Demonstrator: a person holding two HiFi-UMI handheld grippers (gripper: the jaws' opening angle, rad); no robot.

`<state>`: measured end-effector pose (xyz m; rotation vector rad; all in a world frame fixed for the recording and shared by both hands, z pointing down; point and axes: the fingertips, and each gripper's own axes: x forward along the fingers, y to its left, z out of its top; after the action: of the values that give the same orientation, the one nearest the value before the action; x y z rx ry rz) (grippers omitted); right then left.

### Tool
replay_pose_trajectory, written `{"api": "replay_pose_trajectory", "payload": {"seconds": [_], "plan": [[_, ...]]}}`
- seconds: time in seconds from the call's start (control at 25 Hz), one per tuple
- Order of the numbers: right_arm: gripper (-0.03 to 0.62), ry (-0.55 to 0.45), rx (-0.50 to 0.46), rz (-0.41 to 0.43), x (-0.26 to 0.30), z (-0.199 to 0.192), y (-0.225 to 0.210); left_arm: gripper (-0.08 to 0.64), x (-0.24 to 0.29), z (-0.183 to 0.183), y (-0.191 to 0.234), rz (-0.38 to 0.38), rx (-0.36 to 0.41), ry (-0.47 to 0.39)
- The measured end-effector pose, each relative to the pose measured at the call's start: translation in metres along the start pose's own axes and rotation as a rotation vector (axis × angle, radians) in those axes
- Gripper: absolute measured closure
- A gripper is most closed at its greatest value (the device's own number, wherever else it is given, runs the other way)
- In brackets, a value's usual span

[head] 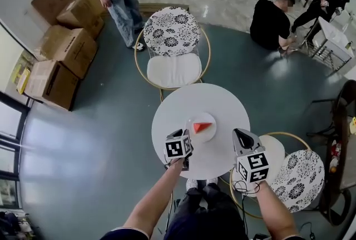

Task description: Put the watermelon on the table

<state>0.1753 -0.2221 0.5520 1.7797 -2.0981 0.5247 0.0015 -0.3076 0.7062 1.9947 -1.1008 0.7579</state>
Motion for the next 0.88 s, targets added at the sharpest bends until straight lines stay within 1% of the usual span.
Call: {"api": "replay_pose_trajectory", "payload": {"seconds": [0.2, 0.4, 0.52, 0.64, 0.72, 0.88], "plan": [[0.588, -0.045, 0.005, 0.006, -0.004, 0.016, 0.002, 0.476, -0.039, 0.028, -0.03, -0.074, 0.128, -0.118], [0.588, -0.088, 0.009, 0.022, -0.009, 0.031, 0.012, 0.476, -0.082, 0.052, -0.056, -0.11, 0.24, -0.23], [0.588, -0.129, 0.015, 0.053, -0.011, 0.044, 0.02, 0.477, -0.107, 0.065, -0.071, -0.131, 0.304, -0.298], [0.588, -0.167, 0.021, 0.086, -0.015, 0.055, 0.03, 0.479, -0.129, 0.073, -0.084, -0.15, 0.355, -0.351], [0.588, -0.182, 0.02, 0.094, -0.017, 0.06, 0.036, 0.481, -0.144, 0.077, -0.092, -0.158, 0.386, -0.381], [0.588, -0.215, 0.009, 0.097, -0.02, 0.072, 0.045, 0.542, -0.169, 0.079, -0.104, -0.168, 0.438, -0.434]]}}
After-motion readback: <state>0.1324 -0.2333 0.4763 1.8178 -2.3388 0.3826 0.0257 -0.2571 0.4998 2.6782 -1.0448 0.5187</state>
